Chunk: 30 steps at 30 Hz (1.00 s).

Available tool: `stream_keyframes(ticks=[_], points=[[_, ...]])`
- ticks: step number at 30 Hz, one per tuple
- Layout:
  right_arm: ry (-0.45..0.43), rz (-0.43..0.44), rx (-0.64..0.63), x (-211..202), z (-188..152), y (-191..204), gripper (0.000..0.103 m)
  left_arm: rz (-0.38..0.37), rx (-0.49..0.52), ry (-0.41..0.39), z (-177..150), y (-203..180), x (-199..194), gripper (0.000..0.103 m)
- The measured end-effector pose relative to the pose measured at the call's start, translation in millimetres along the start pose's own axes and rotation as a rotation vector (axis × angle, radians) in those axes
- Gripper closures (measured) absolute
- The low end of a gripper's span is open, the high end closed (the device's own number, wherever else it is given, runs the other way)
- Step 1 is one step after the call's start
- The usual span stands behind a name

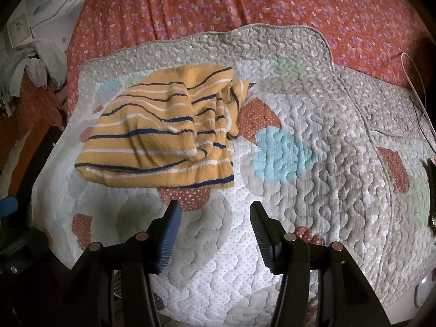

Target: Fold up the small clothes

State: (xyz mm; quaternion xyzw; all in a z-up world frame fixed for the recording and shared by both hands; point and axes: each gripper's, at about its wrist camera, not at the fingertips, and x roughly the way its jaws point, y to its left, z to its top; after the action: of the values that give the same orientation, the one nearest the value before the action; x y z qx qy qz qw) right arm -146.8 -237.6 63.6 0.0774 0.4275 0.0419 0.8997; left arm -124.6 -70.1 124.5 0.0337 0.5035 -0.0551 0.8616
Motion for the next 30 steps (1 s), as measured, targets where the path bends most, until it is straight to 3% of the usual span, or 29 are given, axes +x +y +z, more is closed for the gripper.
stream_keyframes(ticks=[30], points=[[0.026, -0.008, -0.008, 8, -2, 0, 0.045, -0.016, -0.027, 0.068, -7, 4, 19, 0.0]])
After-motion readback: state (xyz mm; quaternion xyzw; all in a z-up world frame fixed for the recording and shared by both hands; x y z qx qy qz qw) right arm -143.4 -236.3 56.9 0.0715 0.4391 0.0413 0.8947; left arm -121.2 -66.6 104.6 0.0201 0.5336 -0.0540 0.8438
